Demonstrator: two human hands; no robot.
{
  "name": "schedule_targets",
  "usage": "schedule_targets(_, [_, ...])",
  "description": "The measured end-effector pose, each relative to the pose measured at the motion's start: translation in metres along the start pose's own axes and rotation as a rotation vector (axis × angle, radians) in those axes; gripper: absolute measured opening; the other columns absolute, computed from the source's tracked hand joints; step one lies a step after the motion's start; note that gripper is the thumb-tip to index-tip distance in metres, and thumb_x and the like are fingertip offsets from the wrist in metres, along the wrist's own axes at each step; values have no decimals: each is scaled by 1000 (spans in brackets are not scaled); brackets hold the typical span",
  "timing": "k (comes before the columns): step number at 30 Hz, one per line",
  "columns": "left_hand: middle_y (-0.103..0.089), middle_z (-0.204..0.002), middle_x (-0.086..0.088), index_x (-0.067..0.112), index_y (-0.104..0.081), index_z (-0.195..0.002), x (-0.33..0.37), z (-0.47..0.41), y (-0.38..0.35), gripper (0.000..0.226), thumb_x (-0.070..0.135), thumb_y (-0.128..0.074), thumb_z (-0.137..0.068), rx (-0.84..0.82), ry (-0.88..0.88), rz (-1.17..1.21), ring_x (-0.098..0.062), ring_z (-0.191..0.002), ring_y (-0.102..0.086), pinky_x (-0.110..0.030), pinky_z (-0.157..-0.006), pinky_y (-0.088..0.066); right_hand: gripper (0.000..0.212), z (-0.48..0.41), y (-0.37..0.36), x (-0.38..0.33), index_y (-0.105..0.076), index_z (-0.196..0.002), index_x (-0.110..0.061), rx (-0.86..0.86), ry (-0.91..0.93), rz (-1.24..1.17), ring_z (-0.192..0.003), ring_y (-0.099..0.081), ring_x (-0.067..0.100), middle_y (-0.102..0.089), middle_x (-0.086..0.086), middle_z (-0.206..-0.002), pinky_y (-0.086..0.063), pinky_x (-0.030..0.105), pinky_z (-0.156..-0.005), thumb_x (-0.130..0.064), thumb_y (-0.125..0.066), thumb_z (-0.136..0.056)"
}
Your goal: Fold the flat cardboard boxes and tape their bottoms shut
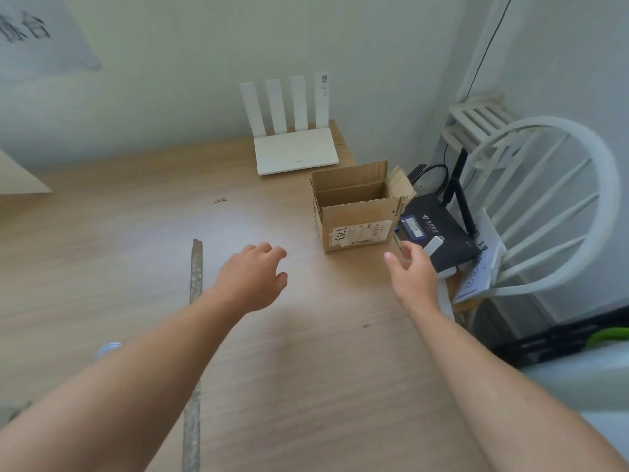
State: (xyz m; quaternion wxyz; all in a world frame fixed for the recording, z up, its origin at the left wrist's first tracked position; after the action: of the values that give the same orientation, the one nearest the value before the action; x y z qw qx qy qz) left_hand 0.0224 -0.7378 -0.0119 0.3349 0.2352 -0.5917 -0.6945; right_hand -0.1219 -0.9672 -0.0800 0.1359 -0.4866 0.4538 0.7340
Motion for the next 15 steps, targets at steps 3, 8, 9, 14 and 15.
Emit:
schedule_targets(3, [-50,-137,2,25,-42,-142,-3,27,9,44,38,-44,-100,4,22,3,-22,-124,-45,-37,-90,-44,34,37,-1,-9,-58,-128,-16,-84,91,109,-114,-55,18,-57,1,-124,-46,36,-96,-33,-56,-99])
schedule_targets(8, [-51,-136,3,26,-44,-141,-16,90,31,44,38,-44,-99,39,66,10,-22,-124,-47,-37,-88,-45,22,99,-9,-49,-63,-108,-18,-212,239,288,-101,-58,22,-60,1,-108,-49,37,-85,-34,-50,-100])
schedule_targets(9, [-51,-136,2,26,-45,-140,-20,105,35,43,38,-44,-99,49,76,2,-23,-123,-48,-37,-89,-44,22,115,-10,-60,-62,-106,-18,-239,273,331,-100,-58,24,-59,1,-108,-49,38,-83,-33,-47,-100])
schedule_targets(14, [-53,-136,1,25,-47,-140,-55,199,52,44,38,-45,-97,96,132,-44,-24,-123,-48,-37,-95,-42,28,209,-22,-114,-58,-113,-17,-340,460,529,-107,-54,29,-58,5,-116,-43,37,-82,-34,-39,-102])
schedule_targets(15, [-53,-136,0,25,-47,-140,-64,222,54,45,39,-45,-97,107,147,-36,-24,-124,-47,-37,-96,-42,28,230,-25,-123,-56,-115,-17,-351,495,559,-108,-53,30,-58,5,-118,-41,37,-81,-35,-39,-102])
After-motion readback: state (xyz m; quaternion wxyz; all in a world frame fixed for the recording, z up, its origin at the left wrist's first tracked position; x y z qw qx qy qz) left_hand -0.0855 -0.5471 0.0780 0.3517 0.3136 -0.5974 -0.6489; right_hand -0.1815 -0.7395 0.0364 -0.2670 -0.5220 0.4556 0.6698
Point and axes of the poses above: each hand's wrist, its own z-axis away from the middle knuckle, its own y-axis out of the back of the hand, x = y × z, the point moved 1 cm from there along -z, towards the middle knuckle
